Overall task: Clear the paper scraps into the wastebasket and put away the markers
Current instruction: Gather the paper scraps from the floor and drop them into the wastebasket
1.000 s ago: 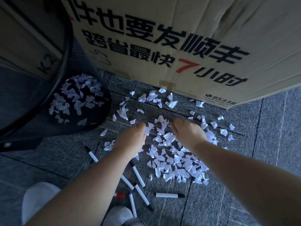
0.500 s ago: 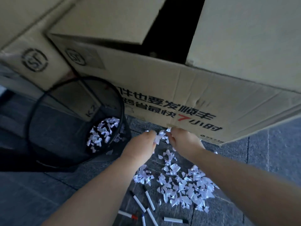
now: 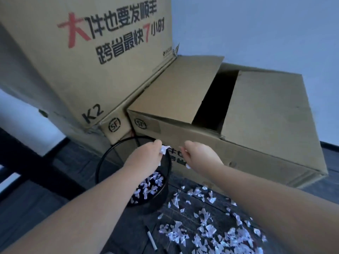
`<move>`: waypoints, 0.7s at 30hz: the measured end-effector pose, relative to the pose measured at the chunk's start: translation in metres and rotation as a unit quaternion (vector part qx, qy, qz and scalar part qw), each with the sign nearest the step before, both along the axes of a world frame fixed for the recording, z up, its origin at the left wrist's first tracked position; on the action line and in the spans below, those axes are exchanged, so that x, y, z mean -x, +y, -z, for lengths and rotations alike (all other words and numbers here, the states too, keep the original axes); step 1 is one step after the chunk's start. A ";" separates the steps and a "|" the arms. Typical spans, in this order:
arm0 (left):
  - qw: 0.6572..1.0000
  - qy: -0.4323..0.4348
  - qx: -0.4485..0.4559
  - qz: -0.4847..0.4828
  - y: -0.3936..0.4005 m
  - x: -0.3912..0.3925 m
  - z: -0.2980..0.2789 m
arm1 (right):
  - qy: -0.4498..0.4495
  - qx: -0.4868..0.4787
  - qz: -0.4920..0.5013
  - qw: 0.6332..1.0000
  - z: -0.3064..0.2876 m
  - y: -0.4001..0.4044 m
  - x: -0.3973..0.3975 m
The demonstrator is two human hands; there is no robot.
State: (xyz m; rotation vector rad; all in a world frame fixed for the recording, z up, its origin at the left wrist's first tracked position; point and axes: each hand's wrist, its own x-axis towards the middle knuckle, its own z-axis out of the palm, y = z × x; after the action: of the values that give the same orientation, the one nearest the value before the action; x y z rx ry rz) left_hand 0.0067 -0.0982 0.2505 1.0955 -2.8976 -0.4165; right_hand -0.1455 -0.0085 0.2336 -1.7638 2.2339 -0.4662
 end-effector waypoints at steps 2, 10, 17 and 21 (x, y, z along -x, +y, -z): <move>0.999 0.006 0.017 -0.033 -0.015 -0.019 0.003 | 0.000 0.023 -0.006 1.000 -0.004 -0.021 -0.010; 0.993 -0.015 0.020 -0.114 -0.049 -0.080 0.054 | -0.020 0.034 -0.070 0.997 0.031 -0.098 -0.070; 0.990 0.029 -0.015 -0.140 -0.060 -0.088 0.096 | -0.031 -0.028 -0.063 0.997 0.074 -0.120 -0.080; 0.990 -0.004 0.030 -0.137 -0.061 -0.089 0.106 | -0.065 -0.074 -0.085 0.991 0.098 -0.120 -0.081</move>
State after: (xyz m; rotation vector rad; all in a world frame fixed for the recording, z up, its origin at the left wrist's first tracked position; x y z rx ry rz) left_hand 0.0957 -0.1591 0.1445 1.4607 -2.6887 -0.3121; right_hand -0.0641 -0.1285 0.1356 -1.7734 1.9564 -0.3581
